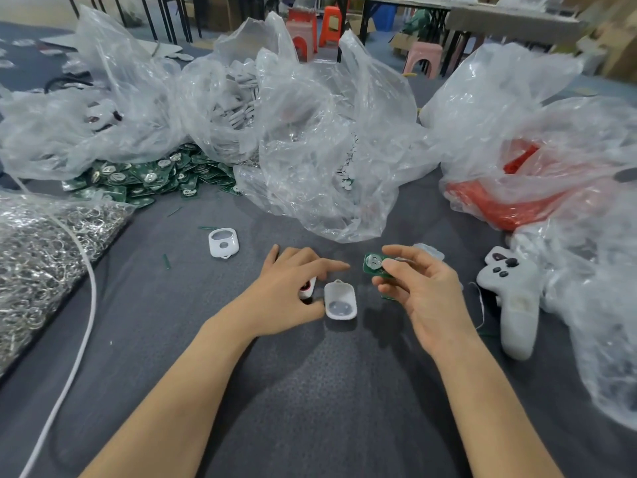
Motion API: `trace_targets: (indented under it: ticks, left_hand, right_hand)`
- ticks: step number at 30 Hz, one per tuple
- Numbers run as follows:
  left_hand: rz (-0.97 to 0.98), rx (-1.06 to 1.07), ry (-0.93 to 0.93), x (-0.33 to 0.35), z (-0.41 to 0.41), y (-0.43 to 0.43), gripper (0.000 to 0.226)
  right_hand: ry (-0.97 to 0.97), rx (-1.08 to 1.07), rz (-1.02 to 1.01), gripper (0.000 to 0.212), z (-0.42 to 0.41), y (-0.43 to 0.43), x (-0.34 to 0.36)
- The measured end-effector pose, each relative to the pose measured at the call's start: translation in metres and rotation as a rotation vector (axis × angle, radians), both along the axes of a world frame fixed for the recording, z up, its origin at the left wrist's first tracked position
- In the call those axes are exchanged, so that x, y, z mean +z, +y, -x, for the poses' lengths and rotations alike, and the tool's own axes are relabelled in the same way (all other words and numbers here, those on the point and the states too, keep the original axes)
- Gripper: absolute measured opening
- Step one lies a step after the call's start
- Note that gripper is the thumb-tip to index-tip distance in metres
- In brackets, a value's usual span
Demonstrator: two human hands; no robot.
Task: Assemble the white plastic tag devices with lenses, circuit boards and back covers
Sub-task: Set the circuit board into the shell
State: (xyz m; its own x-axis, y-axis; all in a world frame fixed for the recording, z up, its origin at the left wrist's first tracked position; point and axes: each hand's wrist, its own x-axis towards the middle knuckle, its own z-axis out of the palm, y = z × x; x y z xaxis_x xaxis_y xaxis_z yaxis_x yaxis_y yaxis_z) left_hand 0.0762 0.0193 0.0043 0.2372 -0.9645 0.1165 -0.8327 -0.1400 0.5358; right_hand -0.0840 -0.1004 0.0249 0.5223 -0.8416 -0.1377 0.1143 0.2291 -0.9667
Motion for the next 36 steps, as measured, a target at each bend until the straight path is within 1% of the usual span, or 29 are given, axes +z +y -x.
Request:
trace_targets:
  ticks: [4, 6, 9, 12, 17, 20, 23, 25, 30, 33, 36]
  left_hand:
    - [-0.034, -0.016, -0.066, -0.001, 0.003, 0.002, 0.066]
    - [-0.023, -0.036, -0.070, -0.001, 0.006, 0.002, 0.067]
    - [-0.003, -0.063, -0.078, -0.004, 0.009, 0.000, 0.057]
    - [0.003, -0.047, -0.004, -0.006, 0.009, -0.002, 0.041]
    - [-0.058, -0.050, 0.111, -0.002, 0.005, 0.000, 0.052]
    - [-0.056, -0.039, 0.150, 0.000, 0.002, 0.003, 0.045]
    - [-0.044, -0.033, 0.136, 0.000, 0.003, 0.003, 0.041]
    - [-0.020, -0.029, 0.109, -0.002, 0.005, 0.002, 0.041]
    - [0.099, -0.016, 0.051, -0.008, 0.008, -0.002, 0.044]
    - [0.161, -0.018, 0.041, -0.010, 0.011, -0.004, 0.044]
    - [0.182, -0.014, 0.046, -0.011, 0.012, -0.006, 0.044]
  right_hand:
    - [0.060, 0.031, 0.030, 0.015, 0.001, -0.001, 0.000]
    - [0.110, 0.053, 0.070, 0.016, 0.003, -0.002, 0.000]
    - [0.126, 0.070, 0.096, 0.017, 0.005, -0.004, -0.001]
    - [0.177, 0.124, 0.131, 0.014, 0.006, -0.006, 0.000]
    - [0.249, 0.223, 0.172, 0.014, 0.008, -0.006, 0.001]
    - [0.285, 0.273, 0.177, 0.012, 0.008, -0.004, 0.000]
    - [0.289, 0.308, 0.164, 0.011, 0.008, -0.003, -0.001]
    - [0.294, 0.322, 0.201, 0.011, 0.008, -0.003, -0.002]
    - [0.357, 0.284, 0.391, 0.015, 0.006, -0.003, -0.006]
    - [0.405, 0.287, 0.439, 0.018, 0.006, -0.004, -0.007]
    - [0.432, 0.287, 0.474, 0.018, 0.006, -0.004, -0.007]
